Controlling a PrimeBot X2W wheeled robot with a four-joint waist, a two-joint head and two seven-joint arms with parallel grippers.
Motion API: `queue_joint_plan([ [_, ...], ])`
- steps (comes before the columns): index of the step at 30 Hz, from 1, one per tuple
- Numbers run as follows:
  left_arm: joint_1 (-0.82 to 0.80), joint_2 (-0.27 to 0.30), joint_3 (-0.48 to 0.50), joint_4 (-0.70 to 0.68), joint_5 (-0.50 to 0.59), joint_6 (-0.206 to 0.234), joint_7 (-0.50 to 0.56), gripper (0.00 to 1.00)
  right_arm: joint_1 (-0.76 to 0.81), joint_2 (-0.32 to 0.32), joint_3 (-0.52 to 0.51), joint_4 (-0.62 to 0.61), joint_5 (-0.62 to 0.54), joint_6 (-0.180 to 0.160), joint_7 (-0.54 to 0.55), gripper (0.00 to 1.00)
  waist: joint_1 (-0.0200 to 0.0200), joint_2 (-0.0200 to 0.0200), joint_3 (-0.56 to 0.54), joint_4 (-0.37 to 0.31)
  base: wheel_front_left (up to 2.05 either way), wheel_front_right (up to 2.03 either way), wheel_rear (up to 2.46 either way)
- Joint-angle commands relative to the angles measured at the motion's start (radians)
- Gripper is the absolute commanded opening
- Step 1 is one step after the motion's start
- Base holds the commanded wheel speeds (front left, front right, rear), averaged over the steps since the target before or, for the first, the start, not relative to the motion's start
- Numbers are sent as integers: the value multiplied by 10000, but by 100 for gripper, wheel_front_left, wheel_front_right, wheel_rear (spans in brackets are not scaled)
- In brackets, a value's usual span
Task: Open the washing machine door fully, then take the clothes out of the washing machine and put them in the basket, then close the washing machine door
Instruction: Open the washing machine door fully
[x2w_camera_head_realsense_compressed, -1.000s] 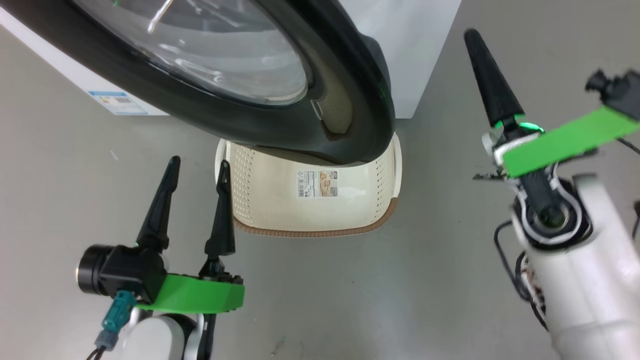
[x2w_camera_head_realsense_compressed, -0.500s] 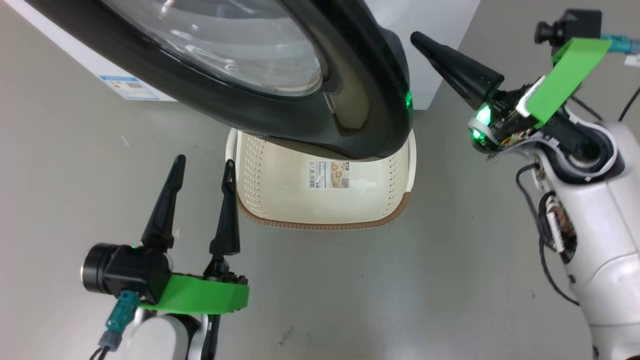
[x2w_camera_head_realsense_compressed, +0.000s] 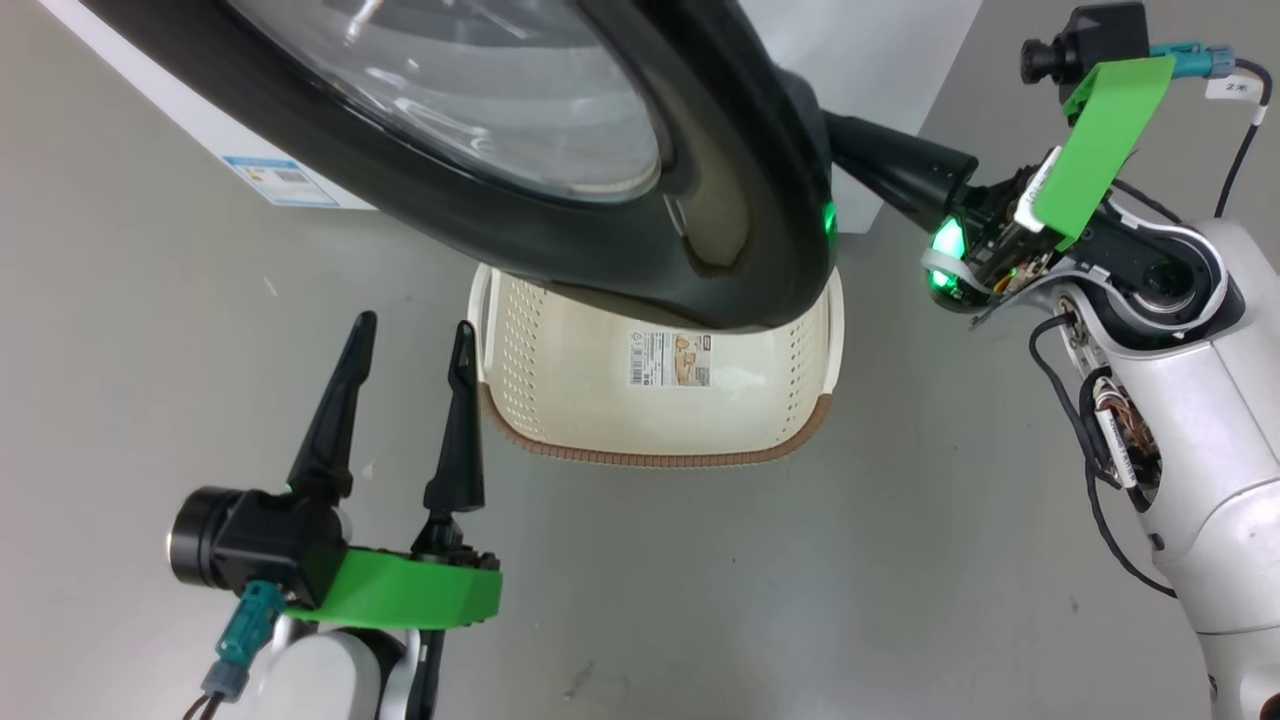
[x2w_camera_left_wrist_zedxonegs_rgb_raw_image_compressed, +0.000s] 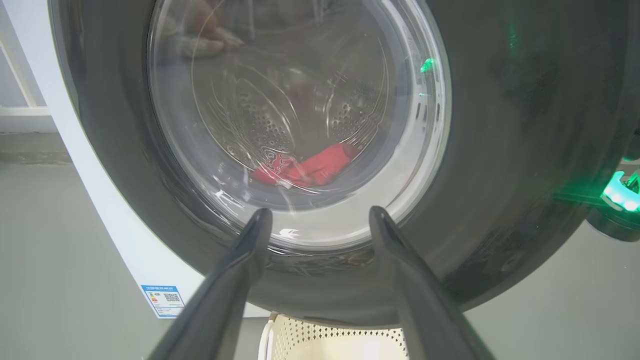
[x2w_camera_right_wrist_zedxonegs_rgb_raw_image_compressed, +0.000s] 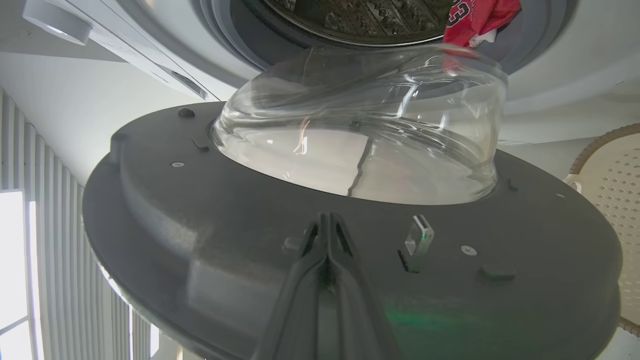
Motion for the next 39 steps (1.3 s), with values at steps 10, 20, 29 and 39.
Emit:
queue_joint_plan([
  [10, 168, 158, 412, -235, -9, 118, -49, 100, 288, -39, 687, -376, 304, 52, -351, 0, -1, 0, -454, 221, 0, 0, 0],
  [20, 606, 158, 594, -178, -30, 119, -49, 100, 973, -169, 1235, -492, 527, 52, -564, 0, -1, 0, -1164, 456, 0, 0, 0],
  [29, 934, 158, 655, -29, -45, 99, -49, 100, 1621, -219, 1718, -627, 806, 52, -720, 0, -1, 0, -1766, 711, 0, 0, 0],
  [39, 1345, 158, 775, 58, -156, 159, -49, 100, 2130, -252, 2410, -752, 866, 52, -924, 0, -1, 0, -2390, 1146, 0, 0, 0],
])
